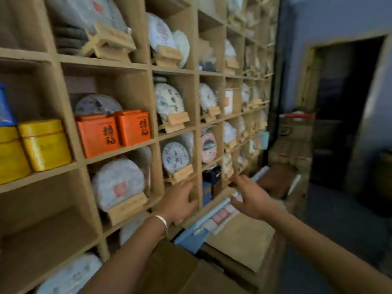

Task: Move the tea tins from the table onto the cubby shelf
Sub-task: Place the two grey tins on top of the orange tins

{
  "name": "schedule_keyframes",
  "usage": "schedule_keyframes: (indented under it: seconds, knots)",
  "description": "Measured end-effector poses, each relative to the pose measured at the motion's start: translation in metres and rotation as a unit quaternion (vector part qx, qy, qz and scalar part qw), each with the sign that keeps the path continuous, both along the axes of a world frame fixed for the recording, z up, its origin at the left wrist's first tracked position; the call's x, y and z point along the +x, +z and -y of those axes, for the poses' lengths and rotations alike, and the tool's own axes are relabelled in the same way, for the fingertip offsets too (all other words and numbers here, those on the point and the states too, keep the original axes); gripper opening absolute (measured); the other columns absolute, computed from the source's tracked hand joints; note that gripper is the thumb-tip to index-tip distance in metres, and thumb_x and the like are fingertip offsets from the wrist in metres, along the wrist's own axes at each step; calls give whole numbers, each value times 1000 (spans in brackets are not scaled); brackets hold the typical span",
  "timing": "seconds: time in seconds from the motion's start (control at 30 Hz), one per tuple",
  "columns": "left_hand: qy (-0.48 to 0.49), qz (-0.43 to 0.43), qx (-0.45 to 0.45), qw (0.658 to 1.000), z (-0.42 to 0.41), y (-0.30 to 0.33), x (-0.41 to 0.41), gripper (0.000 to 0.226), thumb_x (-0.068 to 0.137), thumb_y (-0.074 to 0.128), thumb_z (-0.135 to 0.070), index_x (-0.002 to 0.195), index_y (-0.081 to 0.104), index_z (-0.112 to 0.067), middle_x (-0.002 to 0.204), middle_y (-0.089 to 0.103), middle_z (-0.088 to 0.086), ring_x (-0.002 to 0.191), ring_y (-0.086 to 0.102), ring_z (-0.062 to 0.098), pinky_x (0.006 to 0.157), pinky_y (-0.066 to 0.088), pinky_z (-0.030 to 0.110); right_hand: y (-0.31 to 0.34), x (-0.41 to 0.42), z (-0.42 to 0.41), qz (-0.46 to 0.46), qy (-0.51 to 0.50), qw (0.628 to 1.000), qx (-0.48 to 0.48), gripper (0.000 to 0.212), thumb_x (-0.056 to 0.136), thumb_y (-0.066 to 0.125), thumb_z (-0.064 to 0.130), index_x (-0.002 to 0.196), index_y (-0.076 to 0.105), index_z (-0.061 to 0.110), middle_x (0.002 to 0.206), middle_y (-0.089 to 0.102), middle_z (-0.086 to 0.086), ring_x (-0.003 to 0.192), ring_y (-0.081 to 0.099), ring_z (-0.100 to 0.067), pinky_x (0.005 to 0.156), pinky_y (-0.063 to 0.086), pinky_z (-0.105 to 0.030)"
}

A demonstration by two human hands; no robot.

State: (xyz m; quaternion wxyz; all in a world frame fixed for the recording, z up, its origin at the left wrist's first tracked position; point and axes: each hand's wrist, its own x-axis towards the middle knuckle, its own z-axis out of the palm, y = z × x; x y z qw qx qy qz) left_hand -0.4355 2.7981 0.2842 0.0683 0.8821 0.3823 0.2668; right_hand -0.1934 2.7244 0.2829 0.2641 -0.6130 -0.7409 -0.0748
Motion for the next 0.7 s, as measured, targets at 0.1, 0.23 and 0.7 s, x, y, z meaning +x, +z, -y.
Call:
schedule_keyframes:
  seconds: [0.1, 0.23, 0.7]
  knots:
    - [-86, -33, -10, 996, 18, -7, 87, 42, 88, 58, -36, 126, 53, -18, 115, 56, 5, 107, 55, 24, 79, 45, 33, -2, 68, 67, 13, -117, 993, -22, 51, 85, 58, 35, 129, 44, 15, 119, 50, -7, 111, 50, -28, 85, 46, -39]
    - [-193, -44, -6, 980, 65, -11, 196, 51, 86, 59, -39, 133, 50, -22, 129, 54, 2, 120, 51, 21, 93, 44, 32, -1, 141, 161, -5, -246, 969, -30, 50, 84, 57, 40, 128, 44, 20, 123, 50, -4, 114, 50, -24, 89, 46, -36]
    - [-427, -99, 8, 899, 301, -39, 486, 49, 85, 57, -45, 129, 51, -25, 125, 55, 0, 115, 52, 21, 92, 46, 35, -35, 330, 479, -43, -501, 861, -74, 55, 80, 63, 33, 130, 43, 20, 130, 50, -6, 117, 50, -26, 93, 44, -37]
